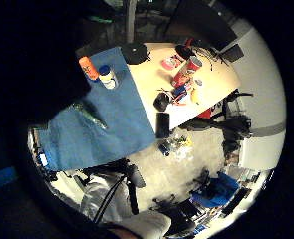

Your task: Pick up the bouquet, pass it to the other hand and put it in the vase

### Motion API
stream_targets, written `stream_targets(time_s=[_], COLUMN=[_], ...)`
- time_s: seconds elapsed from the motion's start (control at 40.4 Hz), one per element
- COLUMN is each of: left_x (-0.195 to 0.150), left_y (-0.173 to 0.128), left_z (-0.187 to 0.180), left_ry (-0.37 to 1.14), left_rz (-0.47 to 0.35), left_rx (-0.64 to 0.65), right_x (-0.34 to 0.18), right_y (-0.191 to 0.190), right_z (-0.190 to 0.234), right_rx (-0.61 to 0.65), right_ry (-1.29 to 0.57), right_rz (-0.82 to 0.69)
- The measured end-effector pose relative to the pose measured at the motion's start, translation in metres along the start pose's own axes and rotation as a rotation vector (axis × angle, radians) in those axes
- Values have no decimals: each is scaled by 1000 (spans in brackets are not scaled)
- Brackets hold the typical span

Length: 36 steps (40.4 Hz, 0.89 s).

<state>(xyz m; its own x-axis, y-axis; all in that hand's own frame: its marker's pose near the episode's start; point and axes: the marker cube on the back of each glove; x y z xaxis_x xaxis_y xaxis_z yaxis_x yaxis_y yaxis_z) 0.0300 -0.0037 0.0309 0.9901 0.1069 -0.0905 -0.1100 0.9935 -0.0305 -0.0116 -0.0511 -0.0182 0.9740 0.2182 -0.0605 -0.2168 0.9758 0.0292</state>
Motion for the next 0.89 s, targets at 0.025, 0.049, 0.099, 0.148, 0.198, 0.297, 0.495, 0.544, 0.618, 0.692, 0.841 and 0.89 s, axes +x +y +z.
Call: stream_targets(time_s=[0.025, 0.049, 0.099, 0.148, 0.198, 0.297, 0.495, 0.544, 0.618, 0.692, 0.841, 0.89], left_x=[-1, -1, -3, -4, -5, -6, -3, -5, -6, -10, -11, -12], left_y=[0, 0, 0, -1, -1, -1, 3, 3, 3, 2, 2, 3], left_z=[2, 4, 7, 10, 13, 15, 15, 16, 16, 17, 21, 24], left_ry=[-1, -3, -9, -11, -6, 7, 53, 49, 40, 31, 33, 31], left_rz=[0, -2, -5, -4, 1, 10, 22, 19, 22, 22, 11, 11], left_rx=[-4, -8, -15, -21, -28, -36, -42, -45, -42, -37, -42, -47], right_x=[0, -1, -2, -6, -11, -21, -36, -39, -43, -44, -48, -51], right_y=[-2, -3, -6, -8, -9, -9, -17, -18, -18, -19, -8, 5], right_z=[3, 7, 15, 23, 33, 50, 98, 112, 132, 157, 196, 199], right_rx=[3, 8, 24, 40, 50, 43, -16, -40, -78, -113, -110, -86], right_ry=[2, 3, 1, -7, -17, -11, 41, 42, 44, 43, 56, 79], right_rz=[12, 24, 47, 61, 69, 75, 88, 93, 102, 114, 120, 132])
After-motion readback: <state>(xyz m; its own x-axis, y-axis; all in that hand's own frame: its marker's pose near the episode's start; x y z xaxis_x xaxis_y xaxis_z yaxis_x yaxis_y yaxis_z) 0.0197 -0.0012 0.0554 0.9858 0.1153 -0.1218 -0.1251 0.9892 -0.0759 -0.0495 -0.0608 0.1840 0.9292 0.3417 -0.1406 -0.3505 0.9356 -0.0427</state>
